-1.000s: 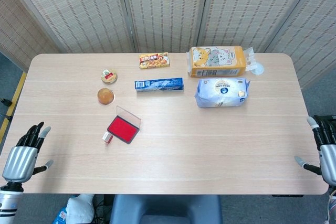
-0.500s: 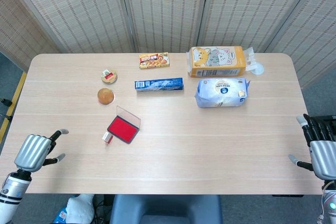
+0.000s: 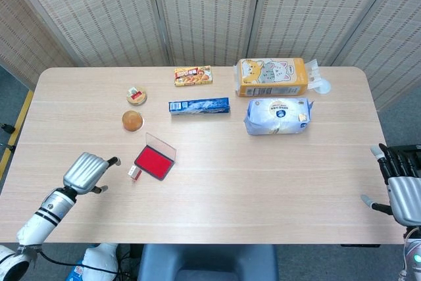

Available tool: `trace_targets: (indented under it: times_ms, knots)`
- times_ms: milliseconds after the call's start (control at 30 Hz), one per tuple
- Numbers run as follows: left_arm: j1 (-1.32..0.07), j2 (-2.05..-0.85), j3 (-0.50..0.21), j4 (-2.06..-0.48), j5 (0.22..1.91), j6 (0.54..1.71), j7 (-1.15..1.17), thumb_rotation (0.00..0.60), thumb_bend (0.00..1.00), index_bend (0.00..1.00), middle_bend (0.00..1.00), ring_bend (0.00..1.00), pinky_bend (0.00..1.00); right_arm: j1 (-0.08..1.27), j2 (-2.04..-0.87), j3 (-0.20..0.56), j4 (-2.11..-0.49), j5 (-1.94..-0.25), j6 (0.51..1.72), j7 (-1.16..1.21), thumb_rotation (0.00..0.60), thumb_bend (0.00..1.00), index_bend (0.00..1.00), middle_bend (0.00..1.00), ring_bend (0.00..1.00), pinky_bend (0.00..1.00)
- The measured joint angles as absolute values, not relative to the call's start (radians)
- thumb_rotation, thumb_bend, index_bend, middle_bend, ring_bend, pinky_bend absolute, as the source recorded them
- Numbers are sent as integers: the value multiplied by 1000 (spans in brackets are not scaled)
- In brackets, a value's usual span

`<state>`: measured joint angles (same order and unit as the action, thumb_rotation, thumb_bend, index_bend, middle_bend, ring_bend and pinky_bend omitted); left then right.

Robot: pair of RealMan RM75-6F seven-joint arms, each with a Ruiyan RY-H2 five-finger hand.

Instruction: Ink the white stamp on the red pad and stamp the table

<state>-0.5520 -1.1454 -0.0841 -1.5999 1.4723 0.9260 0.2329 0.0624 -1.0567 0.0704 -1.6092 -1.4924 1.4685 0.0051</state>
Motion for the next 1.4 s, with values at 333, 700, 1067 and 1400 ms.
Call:
trace_targets:
  times_ms: [333,700,1067,1400]
  knots:
    - [-646,-1215,-98,-1518,1421,826,245,600,160,376,1000,948,940,72,-1053,73,-1605,-1473,1446,14,600,98,0,0,0,0]
    - [-694,-1274,-78,-1440,1418,783,203,600,159,398,1000,948,940,72,-1049,75,-1601,-1467,1449,25,600,98,0,0,0,0]
    - [-724,-1338,-53,-1333,1427,753,127,600,159,444,1000,948,940,66,-1043,75,-1602,-1466,1457,38,600,99,0,0,0,0]
    - [-744,-1366,-32,-1265,1442,741,75,600,159,464,1000,948,940,67,-1042,78,-1601,-1453,1451,39,600,98,0,0,0,0]
